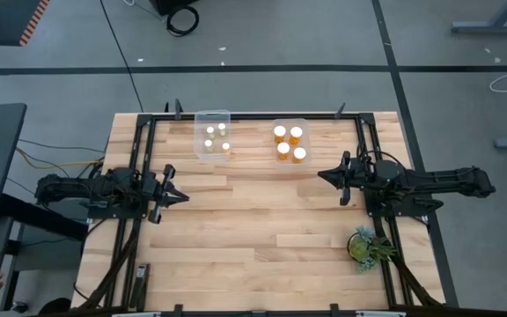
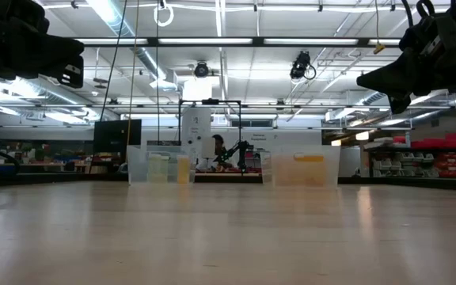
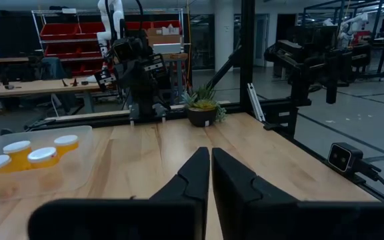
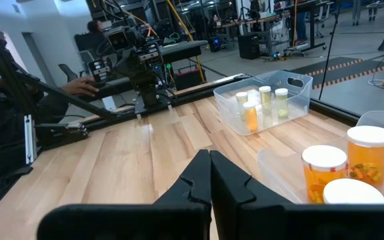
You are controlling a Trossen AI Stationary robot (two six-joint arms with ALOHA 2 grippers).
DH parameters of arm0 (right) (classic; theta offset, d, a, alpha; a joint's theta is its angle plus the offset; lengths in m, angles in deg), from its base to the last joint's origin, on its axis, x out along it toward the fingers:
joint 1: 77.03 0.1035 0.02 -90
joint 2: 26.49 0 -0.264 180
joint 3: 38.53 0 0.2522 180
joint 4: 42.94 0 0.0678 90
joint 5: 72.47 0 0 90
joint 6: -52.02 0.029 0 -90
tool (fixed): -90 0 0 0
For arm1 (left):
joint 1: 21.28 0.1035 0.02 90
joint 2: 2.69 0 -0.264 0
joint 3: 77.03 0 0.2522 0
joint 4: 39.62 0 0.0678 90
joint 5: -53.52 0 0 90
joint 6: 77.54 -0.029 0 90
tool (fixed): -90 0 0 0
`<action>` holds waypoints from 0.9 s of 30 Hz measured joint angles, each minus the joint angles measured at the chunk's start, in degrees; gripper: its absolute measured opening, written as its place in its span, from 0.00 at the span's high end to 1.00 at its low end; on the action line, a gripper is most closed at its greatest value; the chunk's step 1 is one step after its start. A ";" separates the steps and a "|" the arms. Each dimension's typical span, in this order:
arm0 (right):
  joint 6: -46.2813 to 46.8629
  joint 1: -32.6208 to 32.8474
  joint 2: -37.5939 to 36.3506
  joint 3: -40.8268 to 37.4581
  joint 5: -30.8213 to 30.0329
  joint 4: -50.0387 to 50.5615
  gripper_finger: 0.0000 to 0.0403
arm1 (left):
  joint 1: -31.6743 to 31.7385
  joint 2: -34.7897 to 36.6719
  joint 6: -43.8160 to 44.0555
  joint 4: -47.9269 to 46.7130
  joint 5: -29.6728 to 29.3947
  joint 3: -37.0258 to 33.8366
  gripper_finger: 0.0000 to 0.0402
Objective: Pick and place medicine bottles into bin by pill shape (circle, oval)
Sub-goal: Return to Home Position
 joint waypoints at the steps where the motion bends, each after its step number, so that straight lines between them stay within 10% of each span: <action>1: 0.00 -0.02 -0.01 0.00 0.00 0.00 0.98 | 0.00 0.00 0.00 0.00 0.00 0.00 0.93; 27: 0.00 -0.02 0.01 0.00 0.00 -0.01 0.98 | -0.01 0.02 0.00 0.00 -0.02 0.00 0.91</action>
